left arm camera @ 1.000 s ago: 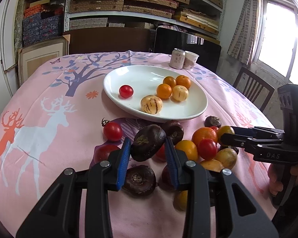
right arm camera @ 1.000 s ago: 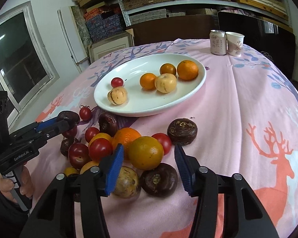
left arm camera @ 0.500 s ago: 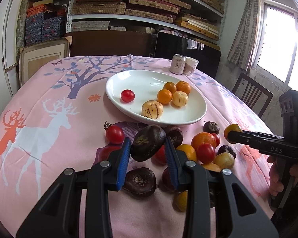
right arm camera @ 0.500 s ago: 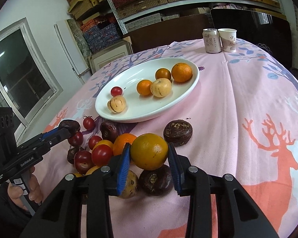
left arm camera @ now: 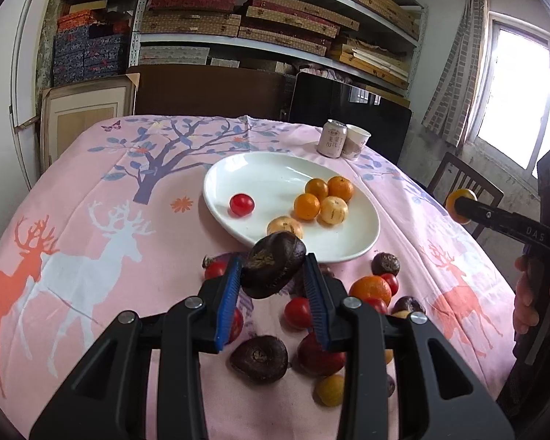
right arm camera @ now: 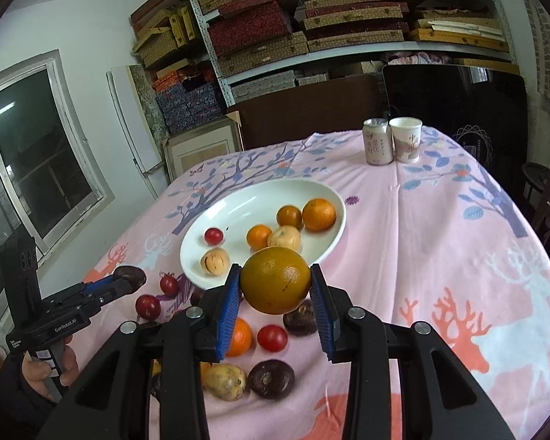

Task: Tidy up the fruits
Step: 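Place the passion fruit and yellow fruit on the plate, opening both grippers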

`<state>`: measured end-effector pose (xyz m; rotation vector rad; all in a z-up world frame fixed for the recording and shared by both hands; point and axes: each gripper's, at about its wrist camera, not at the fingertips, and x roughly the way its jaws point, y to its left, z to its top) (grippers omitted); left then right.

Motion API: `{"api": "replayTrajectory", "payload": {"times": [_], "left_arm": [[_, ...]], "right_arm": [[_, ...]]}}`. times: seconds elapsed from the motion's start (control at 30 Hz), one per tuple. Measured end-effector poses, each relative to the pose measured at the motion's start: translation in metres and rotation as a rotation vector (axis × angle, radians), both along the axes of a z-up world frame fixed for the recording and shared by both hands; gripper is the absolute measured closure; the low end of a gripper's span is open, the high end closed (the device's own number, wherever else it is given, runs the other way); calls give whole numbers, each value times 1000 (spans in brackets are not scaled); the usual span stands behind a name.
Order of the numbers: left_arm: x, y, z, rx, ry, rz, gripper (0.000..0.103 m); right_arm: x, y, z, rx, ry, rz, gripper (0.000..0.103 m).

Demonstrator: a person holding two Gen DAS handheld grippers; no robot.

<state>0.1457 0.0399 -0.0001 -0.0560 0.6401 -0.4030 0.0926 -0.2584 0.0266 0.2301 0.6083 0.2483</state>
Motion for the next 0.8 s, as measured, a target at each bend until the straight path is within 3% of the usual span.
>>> {"api": "replayTrajectory", "payload": {"times": [0.13, 0.23, 0.5, 0.67, 0.7, 0.8], "left_arm": [[29, -8, 31, -1, -12, -7, 69], [60, -21, 38, 15, -2, -7, 69], [142, -46, -2, 46, 121, 5, 69], [166, -48, -15, 39, 159, 7, 69], [166, -47, -14, 29, 155, 9, 66], [158, -41, -5, 3, 115, 27, 42]], "right_arm": [[28, 4, 29, -14, -36, 3, 66], [63, 16, 36, -12, -12, 24, 66], [155, 67, -5, -100, 114, 78, 66], [178, 85, -23, -162, 117, 95, 63], [177, 86, -23, -168, 103, 96, 54], [169, 83, -14, -162, 62, 74, 49]]}}
